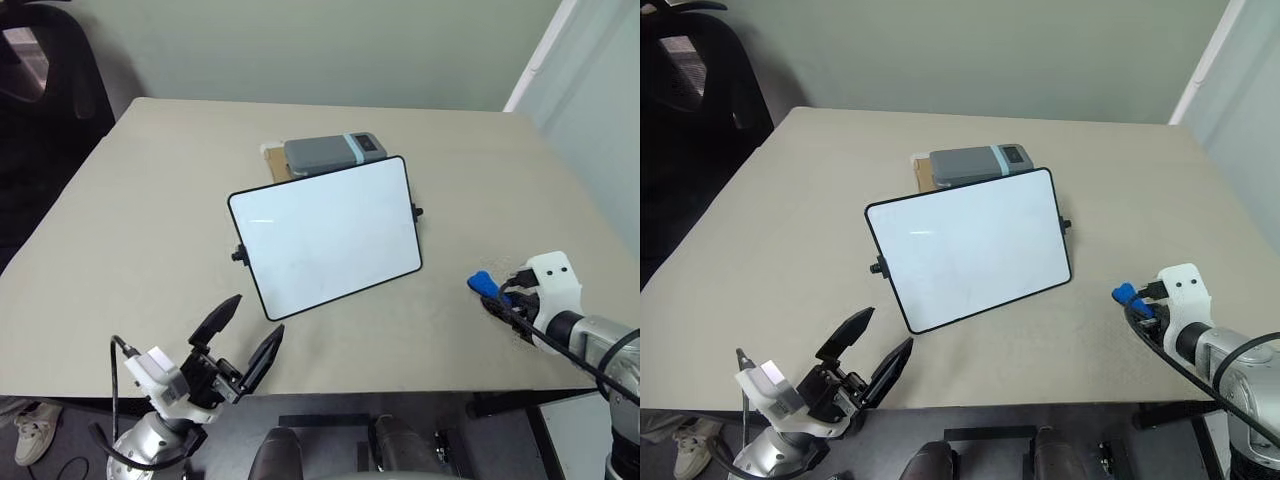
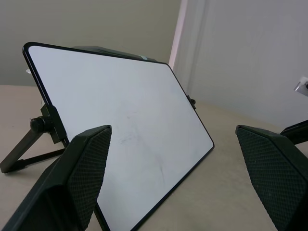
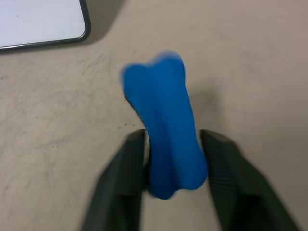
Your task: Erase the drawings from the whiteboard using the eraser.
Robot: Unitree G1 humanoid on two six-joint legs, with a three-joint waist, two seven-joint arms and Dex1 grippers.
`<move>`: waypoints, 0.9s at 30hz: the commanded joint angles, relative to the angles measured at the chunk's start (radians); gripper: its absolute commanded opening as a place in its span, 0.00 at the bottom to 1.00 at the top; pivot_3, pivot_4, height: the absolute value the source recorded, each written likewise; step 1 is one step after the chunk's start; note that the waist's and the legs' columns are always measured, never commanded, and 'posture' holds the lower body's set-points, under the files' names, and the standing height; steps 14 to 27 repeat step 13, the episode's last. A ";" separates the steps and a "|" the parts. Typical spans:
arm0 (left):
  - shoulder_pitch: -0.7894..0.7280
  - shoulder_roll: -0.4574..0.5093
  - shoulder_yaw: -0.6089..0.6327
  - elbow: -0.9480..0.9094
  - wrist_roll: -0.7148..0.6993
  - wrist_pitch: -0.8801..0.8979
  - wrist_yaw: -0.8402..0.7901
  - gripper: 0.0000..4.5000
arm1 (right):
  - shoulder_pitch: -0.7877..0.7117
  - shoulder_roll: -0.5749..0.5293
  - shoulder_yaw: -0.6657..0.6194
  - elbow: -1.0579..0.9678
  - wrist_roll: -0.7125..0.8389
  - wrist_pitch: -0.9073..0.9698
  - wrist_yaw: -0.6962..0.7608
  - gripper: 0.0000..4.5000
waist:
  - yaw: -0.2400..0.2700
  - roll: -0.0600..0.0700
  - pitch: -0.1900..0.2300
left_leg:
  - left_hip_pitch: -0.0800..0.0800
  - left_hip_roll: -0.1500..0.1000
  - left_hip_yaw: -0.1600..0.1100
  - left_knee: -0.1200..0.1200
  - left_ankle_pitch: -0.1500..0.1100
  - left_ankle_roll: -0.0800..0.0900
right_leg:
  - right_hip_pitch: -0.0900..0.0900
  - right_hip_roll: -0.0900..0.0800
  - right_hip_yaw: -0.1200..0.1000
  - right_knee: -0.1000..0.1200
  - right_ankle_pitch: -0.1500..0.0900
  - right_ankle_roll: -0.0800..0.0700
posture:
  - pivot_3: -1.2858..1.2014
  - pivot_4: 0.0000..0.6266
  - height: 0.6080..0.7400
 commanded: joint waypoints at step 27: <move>0.003 0.002 0.007 -0.039 -0.020 -0.006 -0.002 1.00 | 0.195 0.066 -0.187 -0.279 0.200 -0.259 0.119 0.93 | 0.010 -0.001 0.000 | 0.000 0.000 0.000 0.000 -0.006 0.010 | 0.002 0.000 0.000 0.000 -0.008 0.004 | 0.52 0.24 1.00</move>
